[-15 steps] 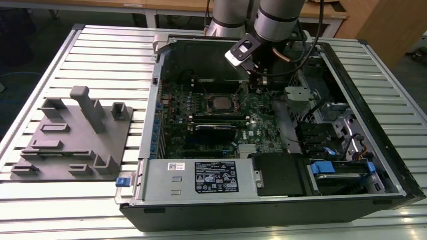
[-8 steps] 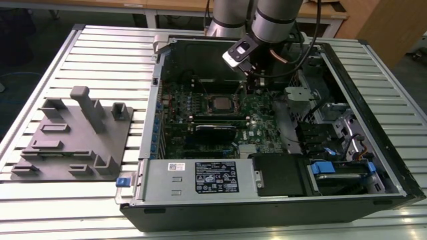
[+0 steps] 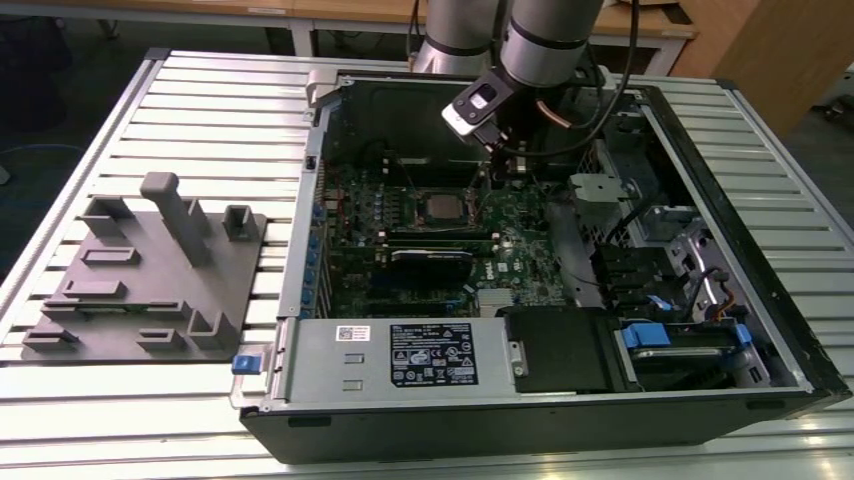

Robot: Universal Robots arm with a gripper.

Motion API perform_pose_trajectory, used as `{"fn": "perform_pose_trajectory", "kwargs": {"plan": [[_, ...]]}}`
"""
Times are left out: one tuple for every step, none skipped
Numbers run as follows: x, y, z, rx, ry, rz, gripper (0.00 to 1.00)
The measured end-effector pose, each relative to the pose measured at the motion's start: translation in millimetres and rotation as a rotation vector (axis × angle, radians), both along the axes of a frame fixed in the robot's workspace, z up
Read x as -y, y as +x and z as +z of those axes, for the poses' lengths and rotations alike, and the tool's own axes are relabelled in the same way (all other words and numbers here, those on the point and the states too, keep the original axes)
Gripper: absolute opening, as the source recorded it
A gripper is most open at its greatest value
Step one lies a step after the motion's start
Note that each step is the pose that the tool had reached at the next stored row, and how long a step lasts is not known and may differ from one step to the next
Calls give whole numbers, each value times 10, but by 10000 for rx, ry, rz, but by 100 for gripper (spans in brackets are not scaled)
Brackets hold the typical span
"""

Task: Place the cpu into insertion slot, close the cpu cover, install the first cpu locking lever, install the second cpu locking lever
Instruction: 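Close the cpu cover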

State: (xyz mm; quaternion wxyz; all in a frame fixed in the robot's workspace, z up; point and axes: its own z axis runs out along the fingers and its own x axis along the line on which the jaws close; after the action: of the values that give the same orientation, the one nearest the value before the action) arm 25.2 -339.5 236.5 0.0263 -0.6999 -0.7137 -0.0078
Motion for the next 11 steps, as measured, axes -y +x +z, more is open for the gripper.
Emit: {"fn": "perform_pose_trajectory", "kwargs": {"plan": [[0,-1,-1,-2,0,0,11],[0,-3,-1,-4,0,0,11],[0,-11,-6,-19,0,-1,11],[0,-20,-10,-31,0,0,11],[0,-21,-11,-34,0,0,11],[0,-22,-11,-36,0,0,11],[0,-24,-12,-38,0,0,11],[0,-26,-13,-40,0,0,11],[0,-27,-14,-41,0,0,11],[0,-29,-14,-43,0,0,11],[0,-31,-15,-45,0,0,11]]}}
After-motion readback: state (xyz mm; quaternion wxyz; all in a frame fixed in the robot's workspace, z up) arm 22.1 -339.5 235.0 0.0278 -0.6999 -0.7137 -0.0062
